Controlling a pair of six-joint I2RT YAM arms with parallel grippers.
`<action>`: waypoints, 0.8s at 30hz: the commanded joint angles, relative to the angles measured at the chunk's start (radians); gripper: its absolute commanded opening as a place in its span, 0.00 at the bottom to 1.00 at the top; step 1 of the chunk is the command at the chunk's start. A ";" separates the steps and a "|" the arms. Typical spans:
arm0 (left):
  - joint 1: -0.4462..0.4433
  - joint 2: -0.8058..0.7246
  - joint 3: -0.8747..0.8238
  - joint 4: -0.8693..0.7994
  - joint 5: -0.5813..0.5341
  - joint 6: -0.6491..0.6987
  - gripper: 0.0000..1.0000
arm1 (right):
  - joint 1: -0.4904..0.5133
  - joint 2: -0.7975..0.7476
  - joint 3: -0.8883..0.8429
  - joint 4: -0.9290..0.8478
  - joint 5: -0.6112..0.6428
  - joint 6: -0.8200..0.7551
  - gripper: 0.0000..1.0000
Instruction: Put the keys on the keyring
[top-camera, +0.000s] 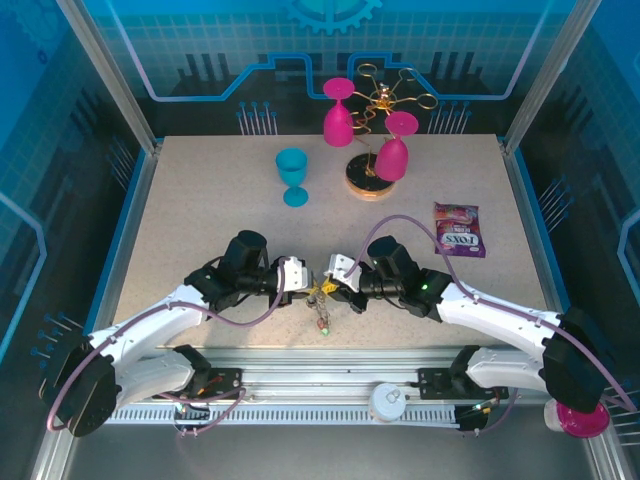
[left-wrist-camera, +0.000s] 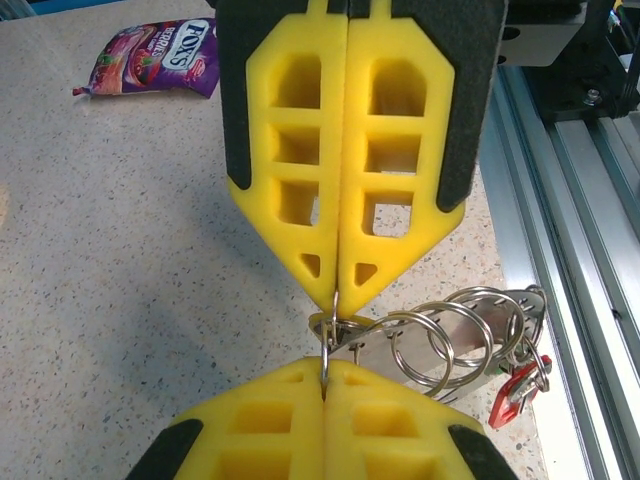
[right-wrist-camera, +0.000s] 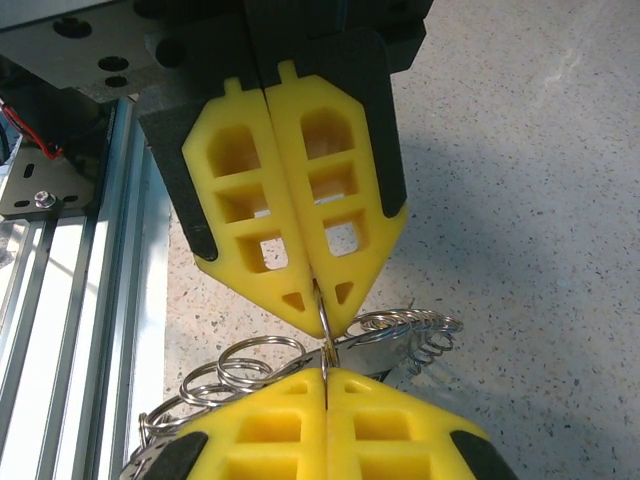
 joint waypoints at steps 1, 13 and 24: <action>-0.009 0.010 0.013 0.012 0.013 -0.009 0.00 | 0.016 -0.016 -0.009 0.036 0.024 0.019 0.00; -0.011 0.017 0.022 0.009 0.021 -0.025 0.00 | 0.017 -0.017 -0.004 0.047 0.075 0.048 0.00; -0.010 0.020 0.024 0.007 -0.005 -0.019 0.00 | 0.019 -0.046 -0.040 0.077 0.050 0.041 0.00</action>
